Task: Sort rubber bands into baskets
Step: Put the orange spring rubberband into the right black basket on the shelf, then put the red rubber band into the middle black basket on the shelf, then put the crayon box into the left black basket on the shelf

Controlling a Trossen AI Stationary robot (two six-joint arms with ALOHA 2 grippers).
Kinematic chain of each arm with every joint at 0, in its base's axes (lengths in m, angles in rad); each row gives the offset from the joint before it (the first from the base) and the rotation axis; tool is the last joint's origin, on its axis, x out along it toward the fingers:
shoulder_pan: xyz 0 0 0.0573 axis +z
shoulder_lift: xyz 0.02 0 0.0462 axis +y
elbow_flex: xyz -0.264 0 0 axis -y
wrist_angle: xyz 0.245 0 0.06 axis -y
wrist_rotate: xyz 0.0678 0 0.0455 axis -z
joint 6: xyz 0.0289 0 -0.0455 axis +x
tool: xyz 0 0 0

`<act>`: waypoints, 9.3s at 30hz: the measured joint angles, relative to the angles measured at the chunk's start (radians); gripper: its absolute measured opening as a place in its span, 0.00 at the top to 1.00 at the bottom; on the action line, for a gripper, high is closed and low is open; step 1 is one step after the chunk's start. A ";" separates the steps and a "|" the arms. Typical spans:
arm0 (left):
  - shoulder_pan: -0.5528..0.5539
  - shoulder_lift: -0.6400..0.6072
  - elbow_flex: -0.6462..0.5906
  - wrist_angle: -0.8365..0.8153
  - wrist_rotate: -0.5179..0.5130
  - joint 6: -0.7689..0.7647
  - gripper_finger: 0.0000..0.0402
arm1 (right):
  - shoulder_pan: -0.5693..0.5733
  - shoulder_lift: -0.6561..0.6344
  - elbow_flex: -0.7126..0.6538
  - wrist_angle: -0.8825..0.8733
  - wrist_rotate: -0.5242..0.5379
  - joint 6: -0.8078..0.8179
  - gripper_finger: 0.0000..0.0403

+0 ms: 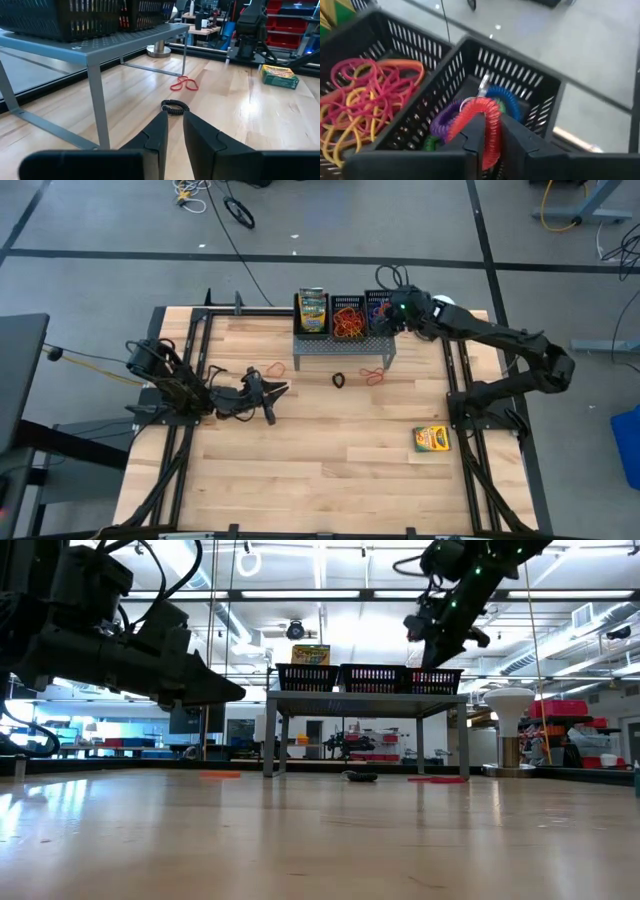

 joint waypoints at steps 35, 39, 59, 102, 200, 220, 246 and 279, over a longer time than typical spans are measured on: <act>-0.002 0.001 0.000 -0.122 -0.007 -0.043 0.84 | 0.778 -0.074 -0.168 -0.088 0.268 0.153 0.95; -0.002 0.001 0.000 -0.122 -0.007 -0.037 0.84 | 0.876 -0.054 -0.315 0.073 0.317 0.342 0.98; -0.002 0.001 0.001 -0.132 0.001 -0.048 0.84 | 0.727 0.326 -0.401 0.362 0.392 0.578 0.73; -0.002 0.001 0.004 -0.133 0.005 -0.034 0.84 | 0.708 0.333 -0.402 0.449 0.228 0.453 0.99; -0.120 0.283 0.284 -0.217 0.392 0.016 0.84 | 1.278 0.396 0.200 -0.645 -0.075 0.631 0.99; -0.120 0.351 0.340 -0.215 0.392 0.023 0.84 | 1.319 0.523 0.012 -0.935 -0.507 0.778 1.00; -0.119 0.351 0.339 -0.207 0.392 0.022 0.84 | 1.274 0.293 -0.124 -0.558 -0.153 0.965 0.98; -0.118 0.351 0.339 -0.207 0.390 0.021 0.84 | 1.160 0.037 -0.466 -0.044 -0.078 1.088 0.73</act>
